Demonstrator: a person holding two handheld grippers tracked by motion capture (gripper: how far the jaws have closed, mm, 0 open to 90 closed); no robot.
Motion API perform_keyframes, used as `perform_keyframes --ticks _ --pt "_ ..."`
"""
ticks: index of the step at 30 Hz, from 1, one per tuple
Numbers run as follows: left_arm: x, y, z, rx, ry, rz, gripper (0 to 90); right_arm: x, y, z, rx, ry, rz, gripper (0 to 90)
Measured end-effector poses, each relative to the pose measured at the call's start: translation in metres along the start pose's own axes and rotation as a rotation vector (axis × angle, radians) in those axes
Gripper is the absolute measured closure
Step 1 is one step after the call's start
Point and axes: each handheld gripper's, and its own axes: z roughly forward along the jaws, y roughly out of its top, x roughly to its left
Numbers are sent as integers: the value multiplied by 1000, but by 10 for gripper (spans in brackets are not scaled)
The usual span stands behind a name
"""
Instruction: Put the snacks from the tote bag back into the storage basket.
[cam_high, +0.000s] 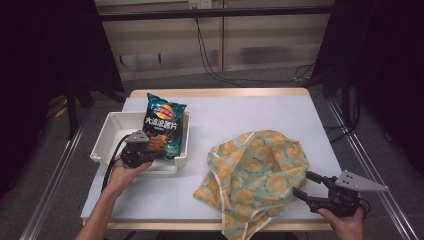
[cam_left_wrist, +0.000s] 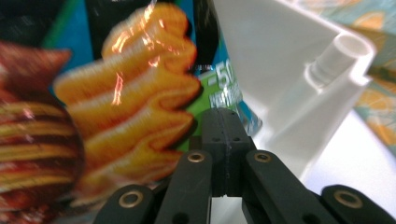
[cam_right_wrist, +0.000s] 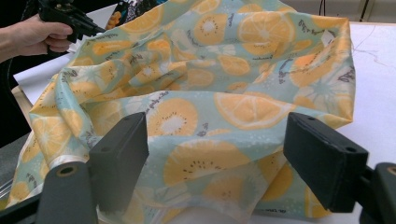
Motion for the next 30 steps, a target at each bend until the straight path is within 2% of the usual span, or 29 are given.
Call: perform_keyframes --ticks 4,7,12,17,18,20,22,24,27,28,30 --pt "2 -3 4 24 6 -1 900 1 0 -1 -1 0 -5 218" --pt "5 -3 7 24 14 -8 900 0 0 0 0 0 0 218" --pt "8 4 13 75 28 20 900 1 0 1 3 -2 -5 218" --pt "14 7 20 107 5 20 900 0 -1 0 5 -1 -4 218" --pt "16 7 21 110 15 20 900 0 -1 0 3 -5 -6 218" --pt "19 6 20 124 20 7 900 -1 -1 0 4 -3 -6 218" --pt "20 2 20 115 18 -6 900 0 -1 0 3 -4 -2 218" --pt "23 -1 18 130 31 -11 886 0 -1 -1 2 -2 -1 218" --pt "29 -5 16 125 52 -25 894 0 -2 0 7 -1 0 218" --pt "31 -6 14 123 51 -47 896 0 -1 0 7 2 -3 218" --pt "35 -6 13 122 53 -57 900 1 -1 1 7 0 -1 218"
